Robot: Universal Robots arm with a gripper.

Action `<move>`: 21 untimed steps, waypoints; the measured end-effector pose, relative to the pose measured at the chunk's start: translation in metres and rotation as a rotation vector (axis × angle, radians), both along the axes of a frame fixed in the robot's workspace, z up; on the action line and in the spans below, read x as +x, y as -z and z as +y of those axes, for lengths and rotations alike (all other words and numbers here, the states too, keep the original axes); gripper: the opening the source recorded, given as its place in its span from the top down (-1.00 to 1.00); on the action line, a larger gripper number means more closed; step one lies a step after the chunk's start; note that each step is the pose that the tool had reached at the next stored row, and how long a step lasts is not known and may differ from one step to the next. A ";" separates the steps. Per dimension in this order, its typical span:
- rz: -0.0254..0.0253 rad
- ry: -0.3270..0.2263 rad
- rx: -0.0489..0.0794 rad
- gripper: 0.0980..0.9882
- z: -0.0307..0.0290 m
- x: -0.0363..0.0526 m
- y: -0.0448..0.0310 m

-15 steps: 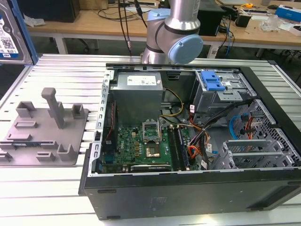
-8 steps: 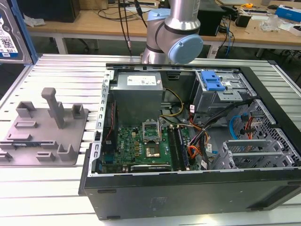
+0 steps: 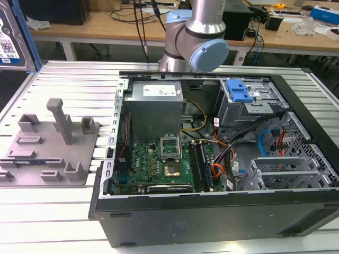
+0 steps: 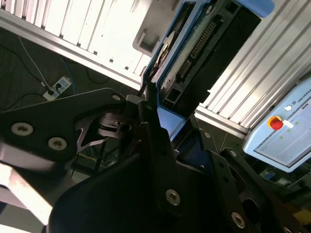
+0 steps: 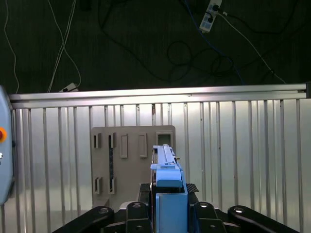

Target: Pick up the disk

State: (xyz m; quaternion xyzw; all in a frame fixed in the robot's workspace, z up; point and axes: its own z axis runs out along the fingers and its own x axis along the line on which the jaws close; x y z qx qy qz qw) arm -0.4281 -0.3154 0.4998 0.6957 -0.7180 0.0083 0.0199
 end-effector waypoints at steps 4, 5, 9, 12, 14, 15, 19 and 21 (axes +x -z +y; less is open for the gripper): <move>0.0000 0.000 0.000 0.40 -0.0005 0.0000 -0.0016; 0.0000 0.000 0.000 0.40 -0.0006 0.0000 -0.0019; 0.0000 0.000 0.000 0.40 -0.0009 0.0000 -0.0031; 0.0000 0.000 0.000 0.40 -0.0012 0.0000 -0.0040; 0.0000 0.000 0.000 0.40 -0.0013 0.0000 -0.0044; 0.0000 0.000 0.000 0.40 -0.0014 0.0000 -0.0047; 0.0000 0.000 0.000 0.40 -0.0017 0.0000 -0.0057; 0.0000 0.000 0.000 0.40 -0.0018 0.0000 -0.0061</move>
